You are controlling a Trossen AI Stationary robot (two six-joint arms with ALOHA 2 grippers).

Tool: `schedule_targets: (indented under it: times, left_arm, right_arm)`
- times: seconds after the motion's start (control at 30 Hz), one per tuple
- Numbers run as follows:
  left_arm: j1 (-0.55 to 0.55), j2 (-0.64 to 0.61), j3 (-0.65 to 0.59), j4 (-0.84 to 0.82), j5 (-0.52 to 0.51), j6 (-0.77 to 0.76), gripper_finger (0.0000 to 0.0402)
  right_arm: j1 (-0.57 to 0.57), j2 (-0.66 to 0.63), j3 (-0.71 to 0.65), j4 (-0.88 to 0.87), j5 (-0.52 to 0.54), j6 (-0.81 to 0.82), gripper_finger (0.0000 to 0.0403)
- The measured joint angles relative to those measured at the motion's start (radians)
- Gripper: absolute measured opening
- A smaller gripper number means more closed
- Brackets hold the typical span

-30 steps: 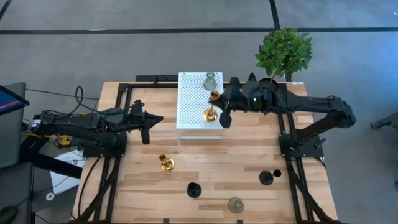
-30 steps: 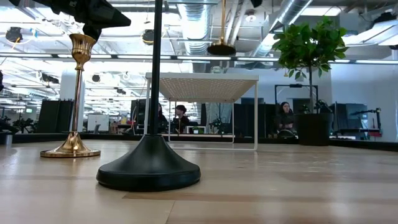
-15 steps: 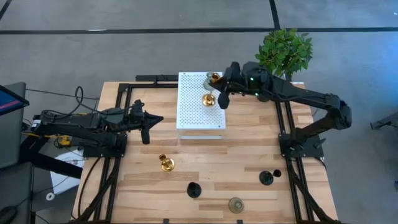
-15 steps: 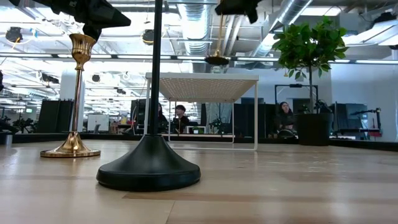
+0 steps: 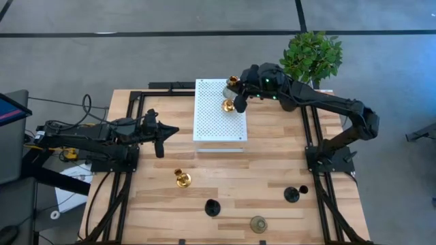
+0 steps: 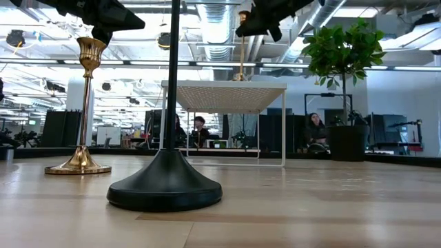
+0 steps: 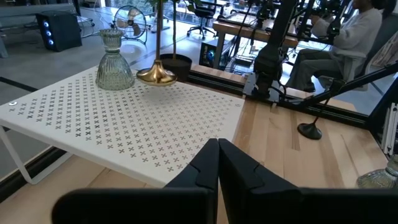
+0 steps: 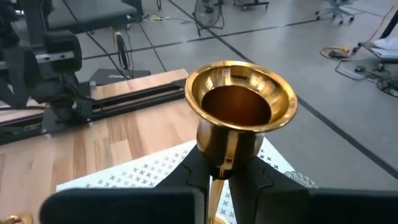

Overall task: Pick & Place candle stick holders
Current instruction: Put the right gold candle holder on the shelf

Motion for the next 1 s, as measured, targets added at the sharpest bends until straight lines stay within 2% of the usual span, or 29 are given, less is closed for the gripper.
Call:
schedule_targets:
  times: [0.8, 1.0]
  left_arm:
    - [0.0, 0.0, 0.0, 0.0, 0.0, 0.0, 0.0008]
    - [0.0, 0.0, 0.0, 0.0, 0.0, 0.0, 0.0008]
  right_arm:
    - [-0.014, 0.049, 0.0, -0.057, -0.002, 0.002, 0.0026]
    - [-0.014, 0.049, 0.0, -0.061, -0.001, 0.002, 0.0081]
